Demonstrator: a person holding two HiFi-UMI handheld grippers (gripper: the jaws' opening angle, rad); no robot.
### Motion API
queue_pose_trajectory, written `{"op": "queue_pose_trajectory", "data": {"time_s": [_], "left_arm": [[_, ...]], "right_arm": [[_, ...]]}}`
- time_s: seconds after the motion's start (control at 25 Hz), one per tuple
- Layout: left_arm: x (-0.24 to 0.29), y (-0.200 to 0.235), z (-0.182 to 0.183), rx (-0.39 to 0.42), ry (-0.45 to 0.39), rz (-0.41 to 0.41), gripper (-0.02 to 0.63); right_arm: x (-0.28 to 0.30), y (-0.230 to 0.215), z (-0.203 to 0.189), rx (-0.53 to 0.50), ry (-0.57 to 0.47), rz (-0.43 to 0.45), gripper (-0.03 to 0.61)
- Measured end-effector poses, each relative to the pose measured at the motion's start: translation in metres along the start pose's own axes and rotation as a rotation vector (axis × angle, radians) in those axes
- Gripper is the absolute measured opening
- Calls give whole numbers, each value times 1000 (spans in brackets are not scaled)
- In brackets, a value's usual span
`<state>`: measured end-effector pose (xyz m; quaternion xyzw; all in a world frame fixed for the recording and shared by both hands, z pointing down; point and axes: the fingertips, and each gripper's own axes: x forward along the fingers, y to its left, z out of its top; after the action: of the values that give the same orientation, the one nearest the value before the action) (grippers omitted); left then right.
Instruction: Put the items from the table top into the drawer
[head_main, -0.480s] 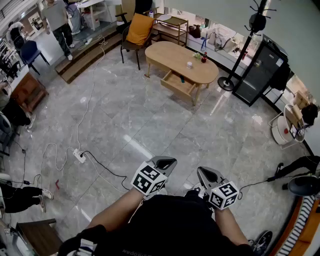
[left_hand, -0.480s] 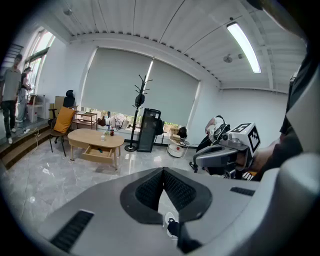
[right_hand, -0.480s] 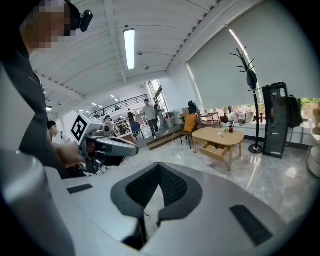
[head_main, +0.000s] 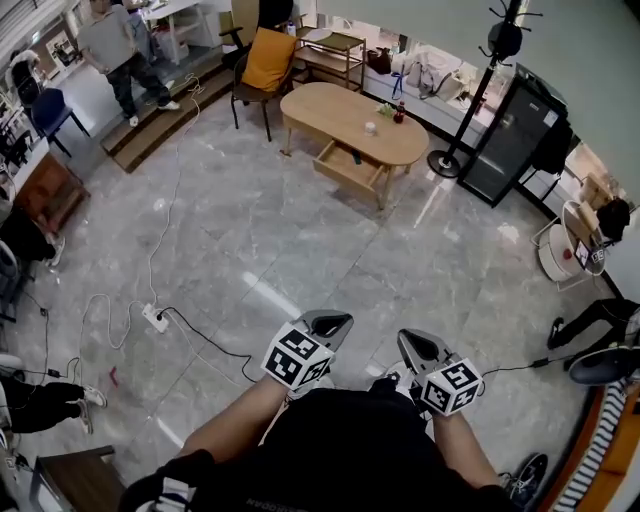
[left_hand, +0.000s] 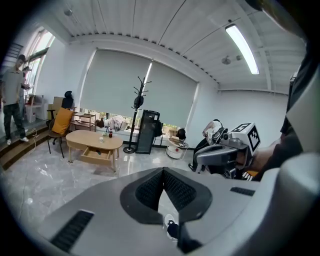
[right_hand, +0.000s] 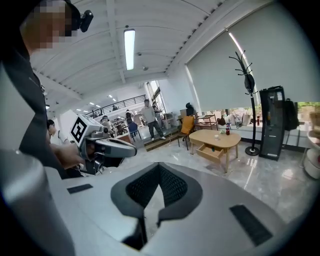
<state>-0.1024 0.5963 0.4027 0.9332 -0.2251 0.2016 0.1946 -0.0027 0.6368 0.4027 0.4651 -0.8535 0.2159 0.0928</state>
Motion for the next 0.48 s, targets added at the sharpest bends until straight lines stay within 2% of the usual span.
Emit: {"op": "queue_pose_trajectory", "data": {"time_s": [0.24, 0.48], "left_arm": [[4, 8, -17, -33, 36, -8, 5], [30, 19, -6, -50, 41, -16, 5]], "right_arm": [[6, 6, 4, -12, -2, 7, 5], [12, -19, -4, -21, 59, 2, 5]]}}
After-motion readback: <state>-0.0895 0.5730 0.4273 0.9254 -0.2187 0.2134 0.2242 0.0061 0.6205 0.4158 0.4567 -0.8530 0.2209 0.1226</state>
